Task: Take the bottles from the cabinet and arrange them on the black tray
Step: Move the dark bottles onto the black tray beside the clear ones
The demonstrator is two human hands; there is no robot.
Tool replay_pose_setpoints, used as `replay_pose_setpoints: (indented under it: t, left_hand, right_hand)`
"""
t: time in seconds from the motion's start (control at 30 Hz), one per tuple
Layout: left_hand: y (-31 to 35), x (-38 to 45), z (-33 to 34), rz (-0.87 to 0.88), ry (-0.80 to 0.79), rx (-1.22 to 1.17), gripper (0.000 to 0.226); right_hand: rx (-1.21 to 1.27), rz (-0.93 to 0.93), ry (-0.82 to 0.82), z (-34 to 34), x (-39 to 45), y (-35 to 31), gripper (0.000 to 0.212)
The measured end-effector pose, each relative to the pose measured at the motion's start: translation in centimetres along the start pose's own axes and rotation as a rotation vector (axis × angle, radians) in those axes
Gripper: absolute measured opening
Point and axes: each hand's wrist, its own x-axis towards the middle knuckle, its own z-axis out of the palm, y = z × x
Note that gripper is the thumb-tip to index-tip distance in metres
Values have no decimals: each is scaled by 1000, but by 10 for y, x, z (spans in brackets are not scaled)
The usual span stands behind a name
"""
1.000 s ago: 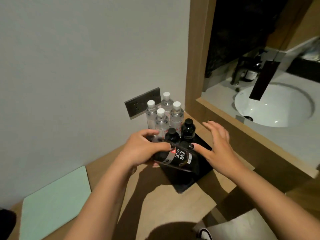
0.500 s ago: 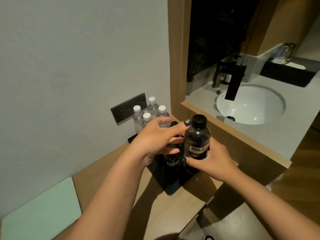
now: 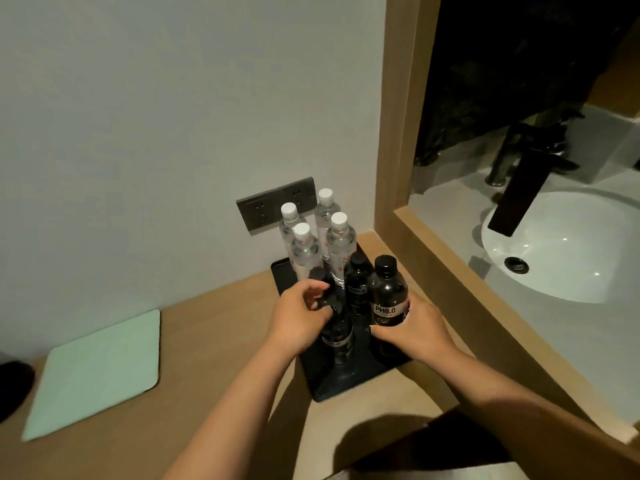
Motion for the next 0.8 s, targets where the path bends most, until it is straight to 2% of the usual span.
replay_pose_setpoints:
  t: [0.1, 0.23, 0.47, 0.8]
  left_hand:
    - [-7, 3, 18, 18, 23, 99, 47]
    - [-20, 4, 34, 14, 80, 186, 43]
    - [-25, 7, 41, -15, 195, 181, 40]
    - [-24, 5, 48, -27, 231, 174, 39]
  right_hand:
    - [-35, -47, -43, 13, 15, 13, 66]
    - [-16, -61, -59, 26, 25, 26, 66]
    - [56, -16, 13, 40, 32, 39, 69]
    - [66, -15, -37, 48, 31, 52, 66]
